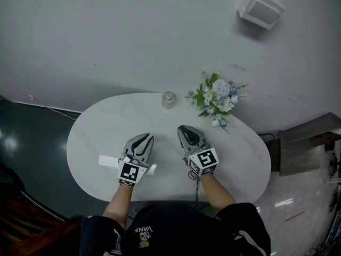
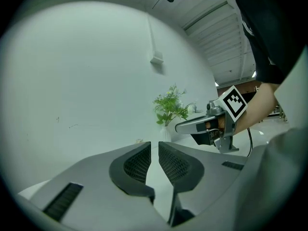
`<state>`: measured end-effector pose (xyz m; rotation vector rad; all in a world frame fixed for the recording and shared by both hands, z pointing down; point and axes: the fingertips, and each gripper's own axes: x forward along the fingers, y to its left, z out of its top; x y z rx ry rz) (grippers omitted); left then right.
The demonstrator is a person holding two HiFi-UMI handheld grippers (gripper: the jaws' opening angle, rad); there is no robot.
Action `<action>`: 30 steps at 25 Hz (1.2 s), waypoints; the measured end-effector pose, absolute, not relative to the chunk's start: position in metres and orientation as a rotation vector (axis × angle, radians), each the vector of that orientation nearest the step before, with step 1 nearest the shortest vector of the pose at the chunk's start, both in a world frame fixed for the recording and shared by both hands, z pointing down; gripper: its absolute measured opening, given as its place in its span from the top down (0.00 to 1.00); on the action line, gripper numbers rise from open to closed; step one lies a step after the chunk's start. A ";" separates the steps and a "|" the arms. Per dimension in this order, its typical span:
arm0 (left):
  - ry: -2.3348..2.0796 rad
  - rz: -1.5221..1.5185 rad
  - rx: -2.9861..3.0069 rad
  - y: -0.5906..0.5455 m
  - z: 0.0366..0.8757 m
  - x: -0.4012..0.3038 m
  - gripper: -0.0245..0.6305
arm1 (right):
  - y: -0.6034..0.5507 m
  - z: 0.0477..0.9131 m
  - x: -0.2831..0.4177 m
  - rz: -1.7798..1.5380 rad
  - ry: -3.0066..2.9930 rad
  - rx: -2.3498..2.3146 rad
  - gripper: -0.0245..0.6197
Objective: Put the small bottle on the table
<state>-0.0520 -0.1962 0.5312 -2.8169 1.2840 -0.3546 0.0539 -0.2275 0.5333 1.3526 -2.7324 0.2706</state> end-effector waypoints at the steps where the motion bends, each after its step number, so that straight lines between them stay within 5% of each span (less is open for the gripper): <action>1: 1.289 -0.350 -2.815 -0.190 0.529 -0.050 0.87 | -0.220 0.531 0.056 0.275 -2.737 1.346 0.87; 30: 1.371 -0.195 -2.729 -0.036 0.474 0.009 0.90 | -0.040 0.499 0.119 0.293 -2.807 1.238 0.88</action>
